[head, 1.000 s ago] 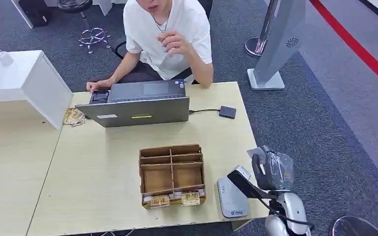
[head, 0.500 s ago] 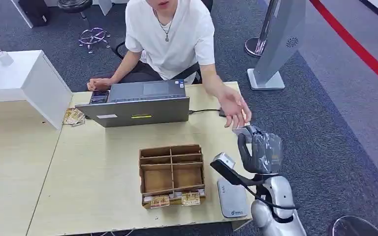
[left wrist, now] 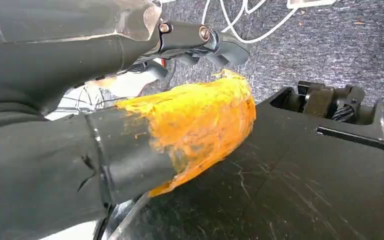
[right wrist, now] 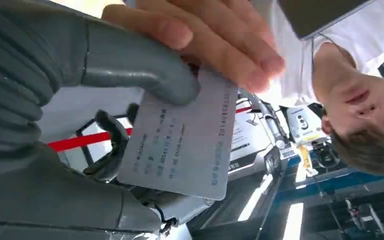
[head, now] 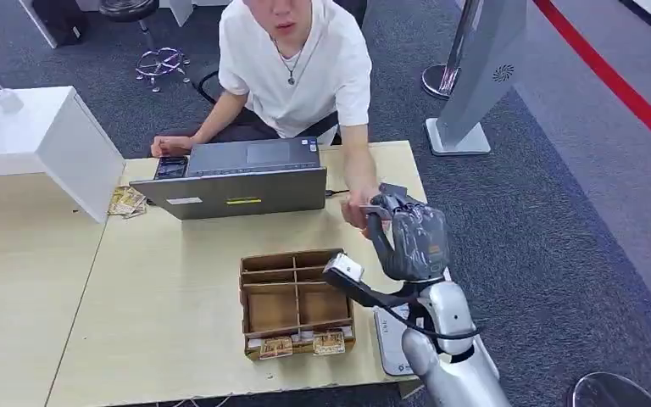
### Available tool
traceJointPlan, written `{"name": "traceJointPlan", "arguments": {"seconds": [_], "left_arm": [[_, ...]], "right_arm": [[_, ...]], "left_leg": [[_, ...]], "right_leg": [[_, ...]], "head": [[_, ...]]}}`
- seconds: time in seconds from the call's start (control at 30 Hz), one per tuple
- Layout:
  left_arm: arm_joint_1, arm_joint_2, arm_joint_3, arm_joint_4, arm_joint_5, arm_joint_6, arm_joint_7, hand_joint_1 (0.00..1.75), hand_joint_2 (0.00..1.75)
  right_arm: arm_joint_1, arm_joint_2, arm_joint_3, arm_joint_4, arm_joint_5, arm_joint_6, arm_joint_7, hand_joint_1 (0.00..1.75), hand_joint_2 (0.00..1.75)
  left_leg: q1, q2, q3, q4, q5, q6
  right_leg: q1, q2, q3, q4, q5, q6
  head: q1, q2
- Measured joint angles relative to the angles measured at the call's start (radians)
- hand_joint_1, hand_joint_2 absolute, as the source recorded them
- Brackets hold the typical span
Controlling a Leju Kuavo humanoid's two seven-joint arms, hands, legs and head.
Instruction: Pass the card to the sensor for recognition and then transmit it.
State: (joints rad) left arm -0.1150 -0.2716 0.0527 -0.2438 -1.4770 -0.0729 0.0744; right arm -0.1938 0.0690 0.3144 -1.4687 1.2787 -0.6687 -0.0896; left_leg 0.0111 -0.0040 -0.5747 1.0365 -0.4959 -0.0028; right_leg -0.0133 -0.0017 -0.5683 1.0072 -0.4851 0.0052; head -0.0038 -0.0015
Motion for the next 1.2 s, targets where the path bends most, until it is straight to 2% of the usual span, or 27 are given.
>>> {"name": "traceJointPlan", "arguments": {"seconds": [0.43, 0.63, 0.97, 1.13, 1.2], "left_arm": [[0.0, 0.0, -0.01, 0.0, -0.002, 0.0, 0.0, 0.0, 0.0], [0.0, 0.0, -0.014, 0.0, -0.002, 0.0, 0.005, 0.0, 0.0], [0.0, 0.002, -0.024, 0.0, -0.002, 0.002, 0.006, 0.0, 0.0], [0.001, 0.004, -0.029, 0.0, -0.001, 0.004, -0.002, 0.0, 0.0], [0.001, 0.004, -0.029, 0.0, -0.001, 0.005, -0.003, 0.0, 0.0]], "right_arm": [[-0.014, 0.0, 0.024, 0.037, 0.004, 0.003, 0.027, 0.0, 1.75], [-0.012, 0.0, 0.024, 0.037, -0.054, 0.01, 0.02, 0.0, 1.75], [0.036, 0.0, 0.024, -0.021, -0.348, 0.107, -0.136, 0.0, 1.75], [0.073, -0.009, 0.024, -0.078, -0.51, 0.239, -0.252, 0.0, 1.75], [0.083, -0.011, 0.025, -0.094, -0.53, 0.271, -0.279, 0.0, 1.75]], "left_leg": [[0.0, 0.0, 0.0, 0.0, 0.0, 0.0], [0.0, 0.0, 0.0, 0.0, 0.0, 0.0], [0.0, 0.0, 0.0, 0.0, 0.0, 0.0], [0.0, 0.0, 0.0, 0.0, 0.0, 0.0], [0.0, 0.0, 0.0, 0.0, 0.0, 0.0]], "right_leg": [[0.0, 0.0, 0.0, 0.0, 0.0, 0.0], [0.0, 0.0, 0.0, 0.0, 0.0, 0.0], [0.0, 0.0, 0.0, 0.0, 0.0, 0.0], [0.0, 0.0, 0.0, 0.0, 0.0, 0.0], [0.0, 0.0, 0.0, 0.0, 0.0, 0.0]], "head": [[0.0, 0.0], [0.0, 0.0], [0.0, 0.0], [0.0, 0.0], [0.0, 0.0]]}}
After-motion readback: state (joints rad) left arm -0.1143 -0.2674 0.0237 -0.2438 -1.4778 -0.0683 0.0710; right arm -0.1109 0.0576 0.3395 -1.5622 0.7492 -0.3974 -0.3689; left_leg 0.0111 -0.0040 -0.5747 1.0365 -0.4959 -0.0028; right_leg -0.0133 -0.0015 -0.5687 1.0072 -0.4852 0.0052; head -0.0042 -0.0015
